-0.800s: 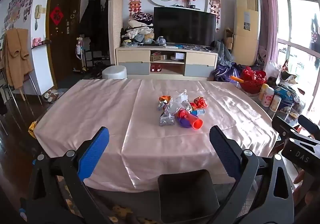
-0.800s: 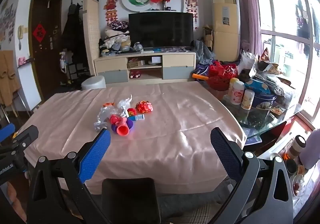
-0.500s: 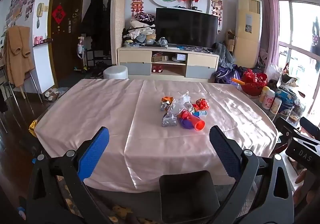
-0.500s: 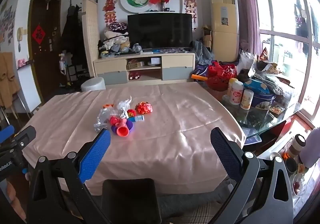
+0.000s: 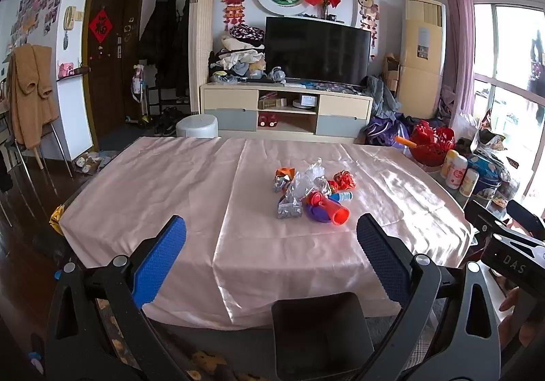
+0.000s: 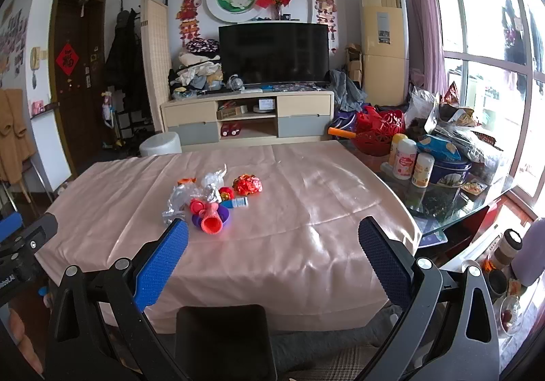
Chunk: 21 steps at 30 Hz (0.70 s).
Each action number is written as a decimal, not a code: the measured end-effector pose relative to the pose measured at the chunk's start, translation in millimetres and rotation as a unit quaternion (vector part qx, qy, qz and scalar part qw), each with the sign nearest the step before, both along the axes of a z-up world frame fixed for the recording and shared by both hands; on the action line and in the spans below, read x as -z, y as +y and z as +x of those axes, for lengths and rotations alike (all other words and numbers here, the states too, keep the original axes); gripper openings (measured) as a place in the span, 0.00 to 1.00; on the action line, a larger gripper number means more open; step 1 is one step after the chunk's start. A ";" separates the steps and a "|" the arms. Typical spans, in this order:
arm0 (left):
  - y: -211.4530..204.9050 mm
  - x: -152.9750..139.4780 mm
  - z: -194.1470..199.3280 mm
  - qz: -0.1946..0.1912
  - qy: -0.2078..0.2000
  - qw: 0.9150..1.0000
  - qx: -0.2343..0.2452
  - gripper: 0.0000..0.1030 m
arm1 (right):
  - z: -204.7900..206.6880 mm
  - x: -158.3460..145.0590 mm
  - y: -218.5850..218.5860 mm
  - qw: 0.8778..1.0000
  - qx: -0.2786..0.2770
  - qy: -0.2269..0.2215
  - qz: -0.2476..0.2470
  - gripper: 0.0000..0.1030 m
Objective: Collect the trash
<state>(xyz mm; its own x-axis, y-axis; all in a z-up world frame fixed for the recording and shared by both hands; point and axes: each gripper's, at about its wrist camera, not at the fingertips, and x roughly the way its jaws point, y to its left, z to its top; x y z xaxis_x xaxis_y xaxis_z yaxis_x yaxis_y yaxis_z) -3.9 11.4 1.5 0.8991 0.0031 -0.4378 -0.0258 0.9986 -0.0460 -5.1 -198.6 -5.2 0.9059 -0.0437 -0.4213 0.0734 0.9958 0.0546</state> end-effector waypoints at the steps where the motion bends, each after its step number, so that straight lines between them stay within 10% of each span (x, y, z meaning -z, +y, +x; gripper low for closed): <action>1: 0.2 -0.1 0.0 0.000 0.000 1.000 0.000 0.92 | 0.0 -0.5 0.1 1.000 -0.001 0.000 0.000 0.97; 21: -6.7 -0.4 0.2 0.009 0.002 1.000 -0.002 0.92 | 7.4 6.0 -3.6 1.000 -0.007 0.003 0.008 0.97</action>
<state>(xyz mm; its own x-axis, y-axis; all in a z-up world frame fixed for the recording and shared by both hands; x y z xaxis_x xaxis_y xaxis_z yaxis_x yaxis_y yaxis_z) -3.7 4.7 2.0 0.8973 0.0141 -0.4412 -0.0295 0.9992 -0.0282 2.3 -202.3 -11.1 0.9041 -0.0235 -0.4266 0.0588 0.9958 0.0698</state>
